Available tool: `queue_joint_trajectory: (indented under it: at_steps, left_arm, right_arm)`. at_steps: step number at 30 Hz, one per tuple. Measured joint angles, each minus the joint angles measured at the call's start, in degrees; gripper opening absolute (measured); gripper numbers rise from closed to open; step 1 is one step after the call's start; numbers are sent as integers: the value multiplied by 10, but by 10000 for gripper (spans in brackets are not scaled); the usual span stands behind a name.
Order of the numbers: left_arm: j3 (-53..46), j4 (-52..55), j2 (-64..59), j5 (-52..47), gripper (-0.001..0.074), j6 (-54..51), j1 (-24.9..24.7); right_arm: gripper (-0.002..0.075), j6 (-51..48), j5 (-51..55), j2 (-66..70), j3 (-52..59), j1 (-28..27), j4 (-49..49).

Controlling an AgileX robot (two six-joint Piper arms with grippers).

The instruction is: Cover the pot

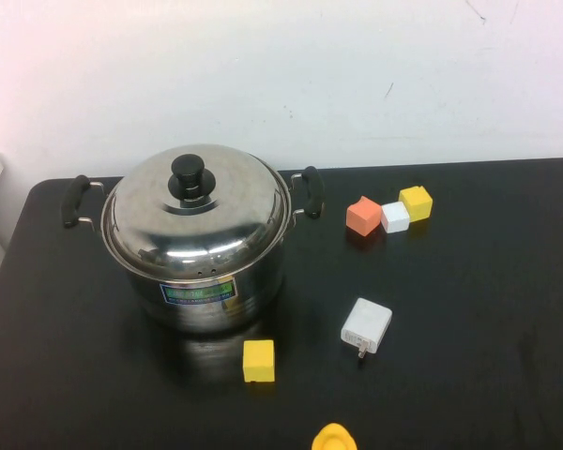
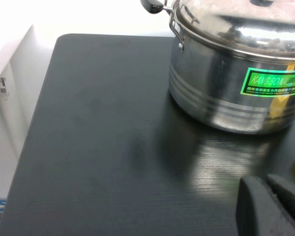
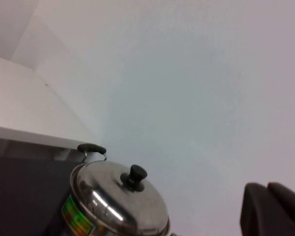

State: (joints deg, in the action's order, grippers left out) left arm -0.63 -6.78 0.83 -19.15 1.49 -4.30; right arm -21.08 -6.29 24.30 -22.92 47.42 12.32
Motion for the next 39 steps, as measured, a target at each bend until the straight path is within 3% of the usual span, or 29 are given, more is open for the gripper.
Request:
queue_joint_trajectory:
  at_steps: [8, 12, 15, 23, 28, 34, 39]
  left_arm:
    - [0, 0, 0, 0, -2, 0, 0]
    - [0, 0, 0, 0, -2, -1, 0]
    - [0, 0, 0, 0, -2, -1, 0]
    - [0, 0, 0, 0, -2, -1, 0]
    - [0, 0, 0, 0, -2, -1, 0]
    - [0, 0, 0, 0, -2, -1, 0]
    - [0, 0, 0, 0, -2, -1, 0]
  right_arm:
    - [-2, 0, 11, -61, 75, -1, -15]
    - [-2, 0, 11, -74, 123, -48, -62]
    - [-2, 0, 11, -91, 167, -122, -88]
    - [-2, 3, 14, -154, 245, -387, -128]
    - [-2, 5, 66, -192, 245, -493, -154]
    - [-2, 47, 149, -239, 245, -509, -157]
    - [-2, 101, 202, -247, 245, -479, -144]
